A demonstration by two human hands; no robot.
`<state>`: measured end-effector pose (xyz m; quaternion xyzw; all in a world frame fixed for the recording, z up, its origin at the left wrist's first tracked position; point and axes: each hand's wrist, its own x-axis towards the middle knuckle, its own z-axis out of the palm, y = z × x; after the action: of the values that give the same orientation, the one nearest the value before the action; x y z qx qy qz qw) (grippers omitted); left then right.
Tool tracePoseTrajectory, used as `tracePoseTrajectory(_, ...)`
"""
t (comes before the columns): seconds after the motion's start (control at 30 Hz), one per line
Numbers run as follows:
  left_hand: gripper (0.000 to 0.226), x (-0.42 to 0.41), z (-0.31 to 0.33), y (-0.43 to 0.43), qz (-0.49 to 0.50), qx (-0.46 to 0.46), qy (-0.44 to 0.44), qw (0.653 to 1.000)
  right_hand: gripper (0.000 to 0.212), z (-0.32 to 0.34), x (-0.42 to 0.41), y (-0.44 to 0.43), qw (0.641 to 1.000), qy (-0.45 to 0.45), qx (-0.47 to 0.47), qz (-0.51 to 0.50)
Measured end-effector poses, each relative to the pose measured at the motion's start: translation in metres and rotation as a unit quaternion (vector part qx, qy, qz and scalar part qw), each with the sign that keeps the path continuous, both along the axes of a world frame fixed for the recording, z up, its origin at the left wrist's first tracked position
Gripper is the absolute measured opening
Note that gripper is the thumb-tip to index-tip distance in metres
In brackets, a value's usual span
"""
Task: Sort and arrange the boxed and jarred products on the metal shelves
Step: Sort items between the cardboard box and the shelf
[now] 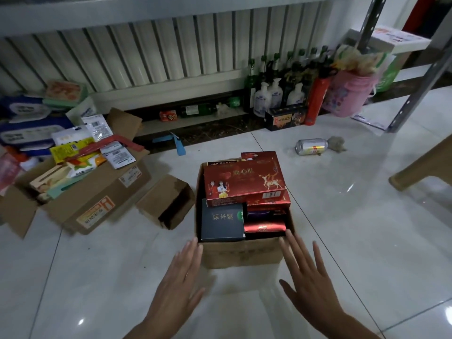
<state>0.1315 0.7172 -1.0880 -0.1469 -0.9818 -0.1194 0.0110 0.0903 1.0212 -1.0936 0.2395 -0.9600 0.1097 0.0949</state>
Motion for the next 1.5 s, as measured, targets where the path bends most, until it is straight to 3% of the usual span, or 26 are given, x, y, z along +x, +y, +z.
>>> tracePoseTrajectory(0.2, 0.072, 0.000, 0.009, 0.008, 0.029, -0.089, 0.068, 0.993, 0.115, 0.006, -0.007, -0.003, 0.998, -0.020, 0.040, -0.040)
tracePoseTrajectory(0.43, 0.096, -0.045, 0.026, 0.015, 0.061, -0.074, -0.003, 0.995, 0.107, 0.022, -0.051, -0.010, 0.997, -0.027, 0.054, -0.044)
tracePoseTrajectory(0.67, 0.091, -0.128, 0.029, 0.008, 0.085, -0.053, -0.032, 0.994, 0.096, 0.022, -0.134, -0.021, 0.991, -0.048, 0.112, -0.051)
tracePoseTrajectory(0.9, 0.097, -0.204, 0.036, 0.005, 0.127, -0.019, -0.102, 0.986, 0.100, 0.025, -0.225, -0.032, 0.987, -0.046, 0.150, -0.040)
tracePoseTrajectory(1.1, 0.097, -0.262, 0.053, 0.004, 0.164, -0.063, -0.159, 0.971, 0.097, 0.023, -0.293, -0.047, 0.987, -0.051, 0.148, -0.045)
tracePoseTrajectory(1.5, 0.094, -0.323, 0.069, -0.005, 0.174, -0.029, -0.201, 0.964, 0.103, 0.032, -0.358, -0.074, 0.974, -0.115, 0.186, -0.057)
